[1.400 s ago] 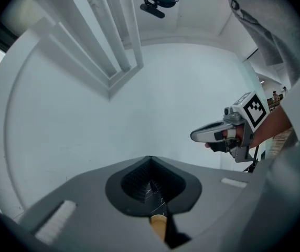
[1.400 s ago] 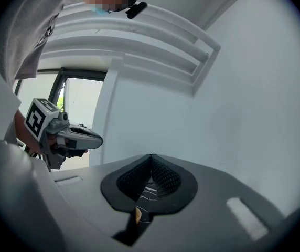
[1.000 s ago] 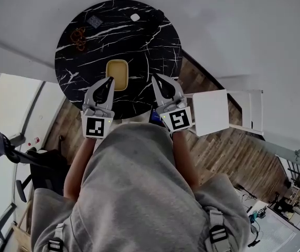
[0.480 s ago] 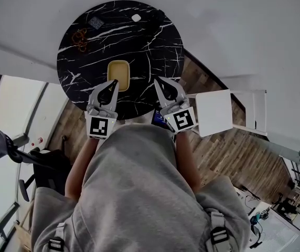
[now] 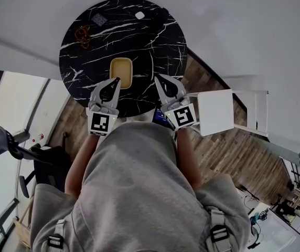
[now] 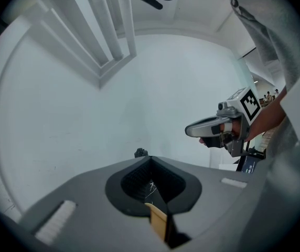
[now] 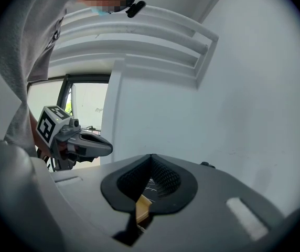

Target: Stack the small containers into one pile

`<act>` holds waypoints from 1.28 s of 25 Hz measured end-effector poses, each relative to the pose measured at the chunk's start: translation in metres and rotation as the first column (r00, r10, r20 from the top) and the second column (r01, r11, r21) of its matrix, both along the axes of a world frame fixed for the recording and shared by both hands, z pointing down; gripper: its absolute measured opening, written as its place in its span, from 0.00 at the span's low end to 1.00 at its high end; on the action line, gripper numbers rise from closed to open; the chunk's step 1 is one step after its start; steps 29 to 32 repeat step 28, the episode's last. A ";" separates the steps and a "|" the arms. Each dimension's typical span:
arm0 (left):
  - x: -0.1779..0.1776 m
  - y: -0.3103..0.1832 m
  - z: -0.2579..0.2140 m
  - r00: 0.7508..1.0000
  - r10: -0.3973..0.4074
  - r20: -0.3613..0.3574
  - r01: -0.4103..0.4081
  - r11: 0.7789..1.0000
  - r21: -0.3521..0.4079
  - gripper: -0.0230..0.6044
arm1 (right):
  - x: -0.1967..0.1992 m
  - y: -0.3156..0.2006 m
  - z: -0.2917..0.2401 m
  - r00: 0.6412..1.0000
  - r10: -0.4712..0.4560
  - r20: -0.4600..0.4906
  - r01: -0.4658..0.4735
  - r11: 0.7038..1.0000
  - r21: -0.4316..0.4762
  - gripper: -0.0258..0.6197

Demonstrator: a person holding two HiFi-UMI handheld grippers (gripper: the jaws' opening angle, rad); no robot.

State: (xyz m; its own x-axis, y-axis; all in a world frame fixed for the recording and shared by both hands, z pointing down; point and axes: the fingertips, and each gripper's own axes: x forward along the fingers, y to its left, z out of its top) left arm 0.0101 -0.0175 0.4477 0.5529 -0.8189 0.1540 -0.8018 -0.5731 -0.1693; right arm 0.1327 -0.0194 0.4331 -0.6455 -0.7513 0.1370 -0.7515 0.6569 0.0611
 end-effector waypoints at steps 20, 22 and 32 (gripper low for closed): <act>0.000 0.006 0.081 0.991 0.070 0.118 -0.050 0.986 -0.161 0.04 | -0.009 -0.001 0.011 0.999 0.003 -0.042 -0.004 1.000 -0.024 0.06; 0.001 0.007 0.088 0.989 0.080 0.125 -0.057 0.982 -0.178 0.04 | -0.007 -0.002 0.011 0.999 0.010 -0.041 -0.012 1.000 -0.027 0.06; -0.003 0.008 0.128 0.971 0.109 0.215 -0.056 0.969 -0.240 0.04 | -0.003 -0.006 0.011 0.999 0.024 -0.029 -0.024 1.000 -0.013 0.06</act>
